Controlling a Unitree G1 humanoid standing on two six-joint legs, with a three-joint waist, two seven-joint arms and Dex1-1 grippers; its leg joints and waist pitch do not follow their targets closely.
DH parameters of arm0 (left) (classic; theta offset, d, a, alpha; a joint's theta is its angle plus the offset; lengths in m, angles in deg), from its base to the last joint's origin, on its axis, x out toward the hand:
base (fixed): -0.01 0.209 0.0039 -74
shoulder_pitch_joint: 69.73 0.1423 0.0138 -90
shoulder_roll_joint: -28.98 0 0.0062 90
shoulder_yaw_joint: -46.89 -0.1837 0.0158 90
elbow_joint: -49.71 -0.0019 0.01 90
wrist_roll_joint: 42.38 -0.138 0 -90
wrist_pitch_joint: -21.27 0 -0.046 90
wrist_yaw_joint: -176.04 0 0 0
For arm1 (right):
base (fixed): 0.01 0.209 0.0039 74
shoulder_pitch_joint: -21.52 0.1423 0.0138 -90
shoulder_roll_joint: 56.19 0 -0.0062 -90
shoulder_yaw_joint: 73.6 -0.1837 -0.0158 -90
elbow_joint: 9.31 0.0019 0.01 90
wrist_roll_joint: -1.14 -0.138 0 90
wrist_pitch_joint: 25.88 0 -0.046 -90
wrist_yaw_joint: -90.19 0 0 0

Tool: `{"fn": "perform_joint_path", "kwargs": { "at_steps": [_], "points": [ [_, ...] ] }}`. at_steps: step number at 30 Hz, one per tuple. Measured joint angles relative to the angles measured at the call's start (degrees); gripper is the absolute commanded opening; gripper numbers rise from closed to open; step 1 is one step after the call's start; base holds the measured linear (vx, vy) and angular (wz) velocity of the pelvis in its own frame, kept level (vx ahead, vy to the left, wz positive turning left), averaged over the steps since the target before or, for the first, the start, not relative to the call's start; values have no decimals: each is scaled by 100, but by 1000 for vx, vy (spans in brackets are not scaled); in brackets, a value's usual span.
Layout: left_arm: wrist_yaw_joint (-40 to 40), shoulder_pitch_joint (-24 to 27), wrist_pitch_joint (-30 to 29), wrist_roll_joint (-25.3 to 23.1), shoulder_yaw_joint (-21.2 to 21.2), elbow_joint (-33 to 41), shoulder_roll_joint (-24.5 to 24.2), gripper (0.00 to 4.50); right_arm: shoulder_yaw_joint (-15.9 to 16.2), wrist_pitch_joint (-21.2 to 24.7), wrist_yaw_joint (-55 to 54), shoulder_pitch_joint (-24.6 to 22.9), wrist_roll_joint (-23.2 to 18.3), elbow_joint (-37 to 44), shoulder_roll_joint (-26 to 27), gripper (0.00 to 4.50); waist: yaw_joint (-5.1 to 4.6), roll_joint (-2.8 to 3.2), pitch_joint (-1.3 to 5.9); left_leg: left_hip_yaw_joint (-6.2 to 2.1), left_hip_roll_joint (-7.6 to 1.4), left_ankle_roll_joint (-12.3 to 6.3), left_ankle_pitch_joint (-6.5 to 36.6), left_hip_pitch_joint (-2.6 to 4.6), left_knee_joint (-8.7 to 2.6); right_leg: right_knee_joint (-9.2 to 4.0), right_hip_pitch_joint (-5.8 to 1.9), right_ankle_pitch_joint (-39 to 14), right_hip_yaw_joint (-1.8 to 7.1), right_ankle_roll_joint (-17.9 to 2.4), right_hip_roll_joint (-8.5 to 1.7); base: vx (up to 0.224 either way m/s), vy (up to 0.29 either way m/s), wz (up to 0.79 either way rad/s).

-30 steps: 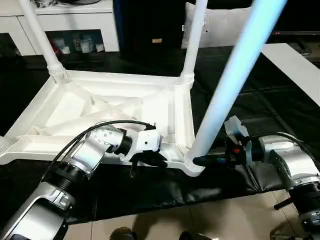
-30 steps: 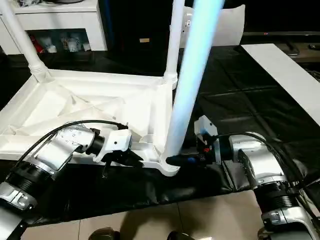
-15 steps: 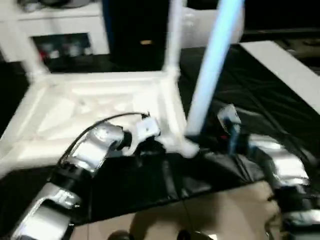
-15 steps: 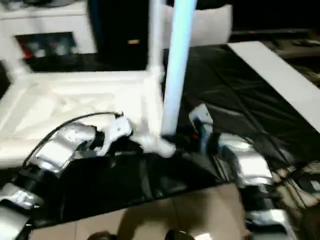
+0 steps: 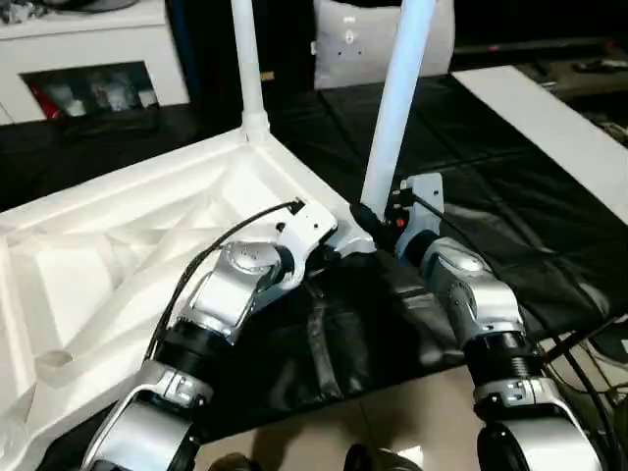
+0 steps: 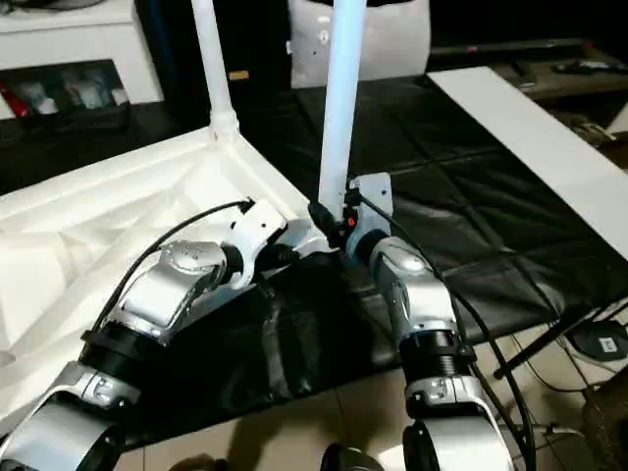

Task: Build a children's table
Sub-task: Rotate leg to tighten

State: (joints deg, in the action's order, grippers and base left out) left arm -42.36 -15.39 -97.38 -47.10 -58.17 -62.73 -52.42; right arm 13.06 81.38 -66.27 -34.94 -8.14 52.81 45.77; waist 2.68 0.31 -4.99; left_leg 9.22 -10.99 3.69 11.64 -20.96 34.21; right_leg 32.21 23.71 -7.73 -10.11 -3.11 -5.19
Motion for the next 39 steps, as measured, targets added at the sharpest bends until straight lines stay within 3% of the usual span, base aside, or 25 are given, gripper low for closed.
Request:
{"fn": "perform_joint_path", "kwargs": {
  "at_steps": [5, 12, 14, 17, 22, 30, 39],
  "points": [
    [-69, 0, 107, -11, -119, 59, -64, 0, 76, -81, 188, -42, 13, 21, -202, 364, 72, 0, 0, 21, 0, -10, 4, -12, 23, 49, 61, -8, 19, -11, -6, 0, 0, 0],
    [-772, 23, 719, -6, -383, -44, -506, 0, 303, -299, 1565, -393, -71, 257, -1045, 422, 191, 1, -1, 27, -2, 6, -7, -5, 36, 72, 60, -18, 26, 8, -6, 0, 0, 0],
    [-1055, 51, 922, 7, -449, -54, -683, 0, 391, -416, 2009, -471, -97, 302, -1356, 422, 242, 1, -1, 27, -4, 12, -11, 2, 35, 73, 46, -17, 26, 8, -6, 0, 0, 0],
    [-1435, 90, 1222, 14, -503, -102, -936, 0, 441, -580, 2561, -492, -130, 307, -1664, 422, 258, 1, -1, 28, -3, 24, -13, 50, 35, 70, 13, -18, 25, 10, -7, 0, 0, 0],
    [-2168, 119, 1723, 134, -639, -156, -1244, 0, 569, -809, 3787, -714, -364, 533, -2150, 422, 278, 0, -1, 29, -2, 31, -7, 66, 35, 55, -20, -17, 27, 14, -10, 0, 0, 0],
    [-3263, 131, 2368, 336, -842, -216, -1630, 0, 967, -720, 5111, -800, -601, 740, -2568, 349, 367, -1, 0, 29, -3, 20, -14, 74, 30, 52, -30, -18, 25, 16, -9, 0, 0, 0],
    [-3701, 124, 2595, 403, -965, -215, -1721, 0, 1203, -621, 5680, -799, -623, 751, -2671, 262, 389, -9, 3, 29, -3, 25, -11, 76, 30, 49, -35, -20, 26, 19, -10, 0, 0, 0]
  ]
}}
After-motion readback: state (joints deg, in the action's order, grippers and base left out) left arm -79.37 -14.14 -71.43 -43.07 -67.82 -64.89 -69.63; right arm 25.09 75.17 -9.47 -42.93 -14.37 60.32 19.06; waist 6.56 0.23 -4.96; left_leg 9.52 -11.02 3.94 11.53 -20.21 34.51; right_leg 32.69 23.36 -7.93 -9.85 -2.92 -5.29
